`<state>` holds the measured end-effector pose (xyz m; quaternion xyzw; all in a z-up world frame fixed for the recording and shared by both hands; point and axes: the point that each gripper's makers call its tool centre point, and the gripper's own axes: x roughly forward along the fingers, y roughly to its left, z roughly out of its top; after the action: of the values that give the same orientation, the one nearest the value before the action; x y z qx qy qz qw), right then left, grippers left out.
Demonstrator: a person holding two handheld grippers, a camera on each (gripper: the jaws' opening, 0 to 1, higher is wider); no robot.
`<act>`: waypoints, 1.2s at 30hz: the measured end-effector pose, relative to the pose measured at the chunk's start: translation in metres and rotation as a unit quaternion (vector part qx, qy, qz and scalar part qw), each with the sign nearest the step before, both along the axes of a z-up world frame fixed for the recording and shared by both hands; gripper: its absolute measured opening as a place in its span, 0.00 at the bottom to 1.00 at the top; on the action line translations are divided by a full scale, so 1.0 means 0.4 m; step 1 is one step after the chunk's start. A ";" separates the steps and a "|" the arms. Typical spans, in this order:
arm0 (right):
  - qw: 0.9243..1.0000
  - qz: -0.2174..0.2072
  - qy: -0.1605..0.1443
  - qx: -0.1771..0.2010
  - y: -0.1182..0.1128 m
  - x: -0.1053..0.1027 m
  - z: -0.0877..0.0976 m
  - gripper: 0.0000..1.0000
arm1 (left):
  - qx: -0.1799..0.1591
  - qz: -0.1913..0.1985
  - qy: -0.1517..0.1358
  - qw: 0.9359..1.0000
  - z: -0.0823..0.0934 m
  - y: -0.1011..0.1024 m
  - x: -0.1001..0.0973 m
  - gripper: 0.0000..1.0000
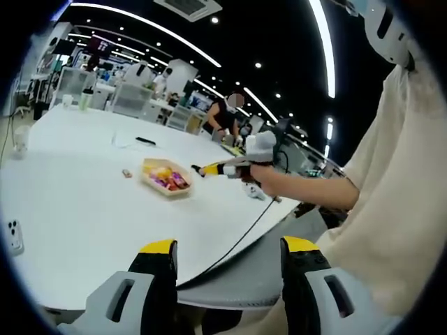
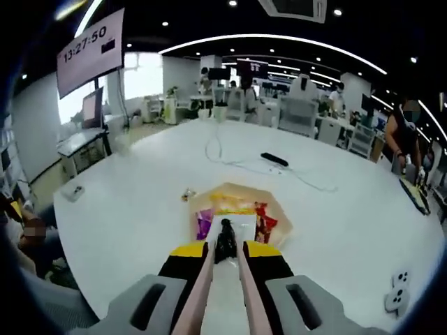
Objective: Place the target food into the container with the food tongs after gripping and lifting it, then release it inside without dropping or visibly crushing the food.
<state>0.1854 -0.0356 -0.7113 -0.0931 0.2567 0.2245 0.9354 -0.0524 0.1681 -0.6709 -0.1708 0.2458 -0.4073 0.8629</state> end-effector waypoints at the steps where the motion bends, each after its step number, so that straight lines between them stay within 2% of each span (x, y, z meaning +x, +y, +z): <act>1: 1.000 0.000 -0.003 0.001 0.001 0.006 0.007 0.18 | 0.001 0.000 -0.001 1.000 0.001 0.000 0.000 0.59; 15: 0.998 0.016 -0.059 0.004 0.038 0.113 0.127 0.18 | 0.003 0.005 -0.012 1.000 0.014 0.013 0.015 0.59; 29: 0.996 0.029 -0.088 0.005 0.075 0.192 0.191 0.19 | 0.000 0.014 -0.013 1.000 0.015 0.026 0.015 0.59; 36: 0.995 0.031 -0.094 0.008 0.086 0.220 0.201 0.19 | -0.001 0.021 -0.012 1.000 0.012 0.037 0.012 0.59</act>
<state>0.2735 -0.0012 -0.6310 -0.1139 0.1629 0.2457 0.9487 -0.0477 0.1829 -0.6662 -0.1716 0.2317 -0.3914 0.8739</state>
